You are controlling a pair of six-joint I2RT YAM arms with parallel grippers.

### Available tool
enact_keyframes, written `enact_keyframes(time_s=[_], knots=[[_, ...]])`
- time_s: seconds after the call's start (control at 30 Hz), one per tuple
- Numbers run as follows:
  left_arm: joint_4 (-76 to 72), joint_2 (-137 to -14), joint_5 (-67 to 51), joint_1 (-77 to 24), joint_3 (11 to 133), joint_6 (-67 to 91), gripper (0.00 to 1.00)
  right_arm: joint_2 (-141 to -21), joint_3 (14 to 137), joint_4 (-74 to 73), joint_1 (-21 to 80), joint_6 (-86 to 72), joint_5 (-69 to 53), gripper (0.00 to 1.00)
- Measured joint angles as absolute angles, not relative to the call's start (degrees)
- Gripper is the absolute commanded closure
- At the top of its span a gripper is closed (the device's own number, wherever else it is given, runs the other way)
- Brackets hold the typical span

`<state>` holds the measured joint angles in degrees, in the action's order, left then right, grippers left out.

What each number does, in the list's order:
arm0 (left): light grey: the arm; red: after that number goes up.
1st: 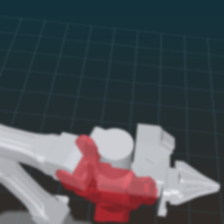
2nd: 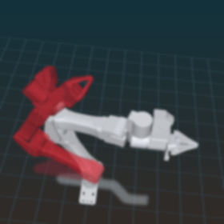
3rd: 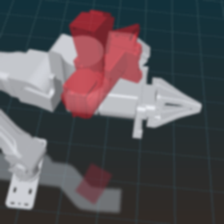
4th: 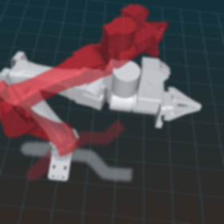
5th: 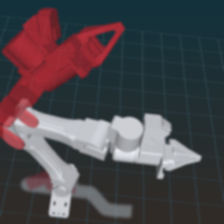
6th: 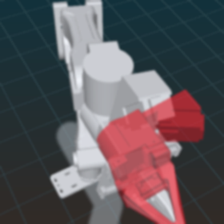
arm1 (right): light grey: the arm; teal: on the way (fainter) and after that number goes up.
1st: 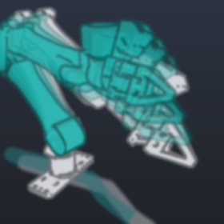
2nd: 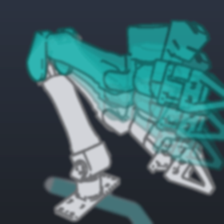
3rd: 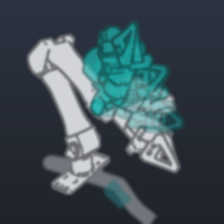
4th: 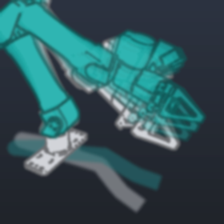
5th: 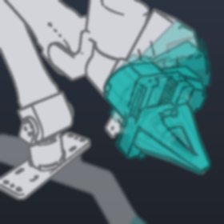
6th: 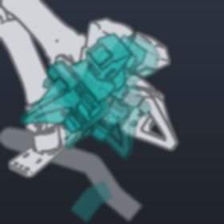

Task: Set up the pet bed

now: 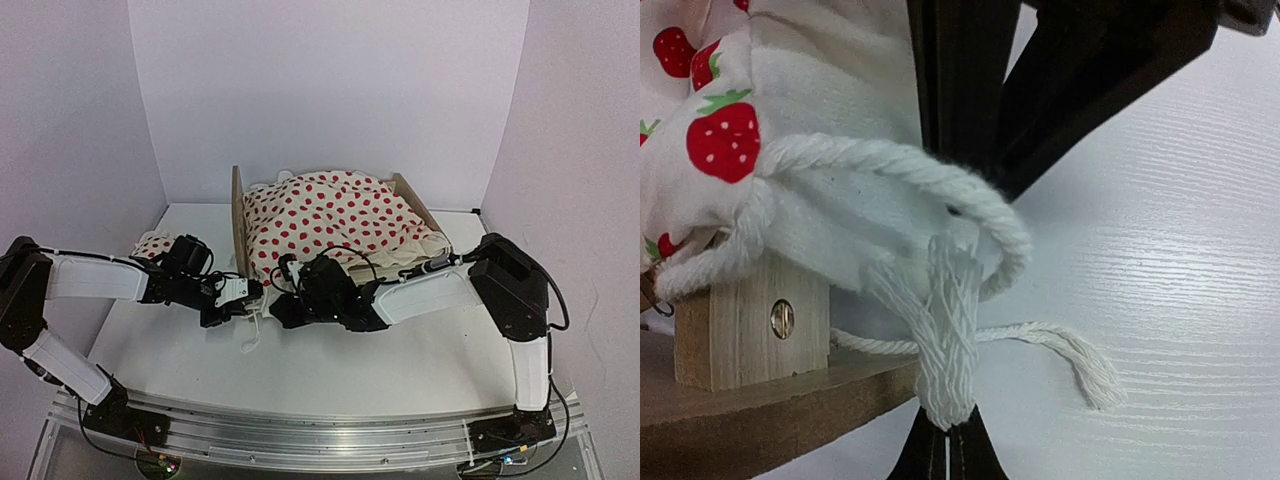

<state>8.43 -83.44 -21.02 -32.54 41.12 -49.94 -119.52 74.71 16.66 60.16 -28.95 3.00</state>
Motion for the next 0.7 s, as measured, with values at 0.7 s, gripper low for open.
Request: enact_keyframes(time_s=[0.7], knots=[[6.84,-84.14,-21.7,-33.47,41.12,-53.59,1.0,-123.83,77.71,26.47,60.12,-35.65,-7.85,0.71]])
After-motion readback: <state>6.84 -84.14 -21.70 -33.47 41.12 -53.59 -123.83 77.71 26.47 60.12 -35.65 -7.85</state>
